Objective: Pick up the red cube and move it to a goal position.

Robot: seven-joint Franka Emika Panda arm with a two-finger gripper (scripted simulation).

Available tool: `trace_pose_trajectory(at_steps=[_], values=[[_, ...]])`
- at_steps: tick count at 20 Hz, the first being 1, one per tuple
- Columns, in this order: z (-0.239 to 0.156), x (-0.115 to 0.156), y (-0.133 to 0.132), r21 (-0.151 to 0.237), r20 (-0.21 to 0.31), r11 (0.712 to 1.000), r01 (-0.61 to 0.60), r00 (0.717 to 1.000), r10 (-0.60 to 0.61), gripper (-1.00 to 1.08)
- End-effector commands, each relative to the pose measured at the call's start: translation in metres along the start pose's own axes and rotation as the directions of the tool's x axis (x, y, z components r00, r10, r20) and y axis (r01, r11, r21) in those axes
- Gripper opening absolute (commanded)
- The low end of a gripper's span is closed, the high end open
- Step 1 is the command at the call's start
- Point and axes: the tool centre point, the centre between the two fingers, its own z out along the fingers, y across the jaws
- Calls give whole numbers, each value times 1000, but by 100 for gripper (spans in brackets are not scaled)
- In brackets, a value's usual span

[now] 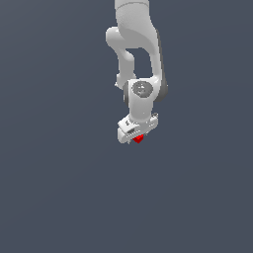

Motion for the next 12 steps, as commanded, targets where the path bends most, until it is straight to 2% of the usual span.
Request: trace_pose_trajectory(at_steps=[1,7,12], values=[[15,-7,-9,0,2,997,75,997,-75,100],[41,-21,-21,0,9,980,200,980,-200,100],[51,-27,-25,-1,12,968,250,968,-250,100]])
